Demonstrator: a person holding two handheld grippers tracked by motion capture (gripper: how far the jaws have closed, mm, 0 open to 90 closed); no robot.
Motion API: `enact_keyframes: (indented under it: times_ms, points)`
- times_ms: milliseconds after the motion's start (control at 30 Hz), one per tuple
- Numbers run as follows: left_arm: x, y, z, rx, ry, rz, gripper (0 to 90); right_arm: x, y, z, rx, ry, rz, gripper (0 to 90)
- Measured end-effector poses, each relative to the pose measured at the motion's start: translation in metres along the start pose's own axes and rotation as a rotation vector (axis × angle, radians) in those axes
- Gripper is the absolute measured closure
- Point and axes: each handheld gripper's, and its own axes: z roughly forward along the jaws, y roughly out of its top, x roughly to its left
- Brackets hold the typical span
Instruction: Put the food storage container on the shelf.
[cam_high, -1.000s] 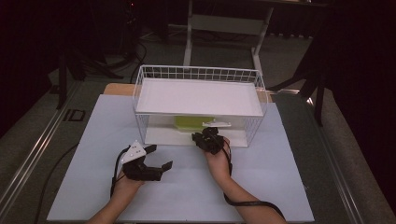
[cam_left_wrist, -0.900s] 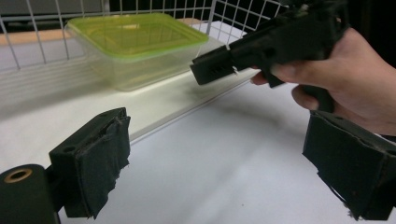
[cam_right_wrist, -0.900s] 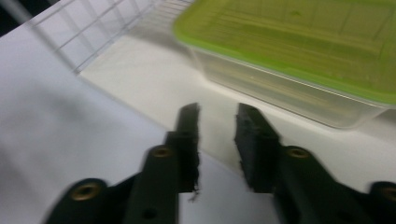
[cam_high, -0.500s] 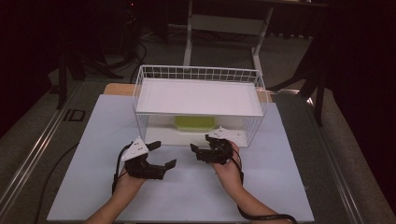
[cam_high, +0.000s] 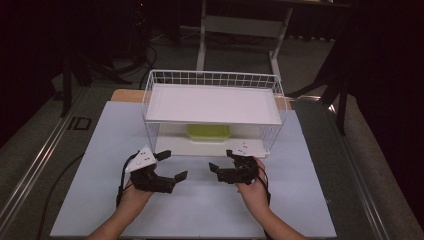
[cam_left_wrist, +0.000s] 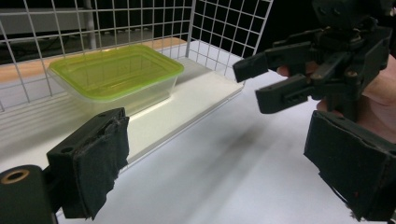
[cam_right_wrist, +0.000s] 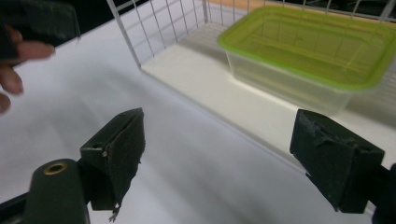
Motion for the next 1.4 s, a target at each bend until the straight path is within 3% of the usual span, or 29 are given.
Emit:
enact_keyframes:
  times_ms: [367,733,833,1033,1400]
  points:
    - [0.000,-0.008,-0.022,0.034,-0.006,-0.007,7.5,0.004,-0.011,-0.027,-0.027,0.011,-0.061,14.7]
    - [-0.001,-0.021,-0.042,0.042,-0.010,-0.036,7.5,-0.002,-0.025,-0.056,-0.020,0.022,-0.046,14.9]
    - [-0.001,-0.027,-0.048,0.055,0.007,-0.028,7.5,-0.004,-0.029,-0.062,-0.022,0.022,-0.052,14.6]
    - [0.000,-0.031,-0.056,0.041,0.019,-0.039,7.5,-0.009,-0.036,-0.073,-0.031,0.028,-0.018,14.6]
    - [-0.003,-0.040,-0.068,0.041,0.033,-0.047,7.5,-0.010,-0.046,-0.092,-0.036,0.029,-0.030,14.5]
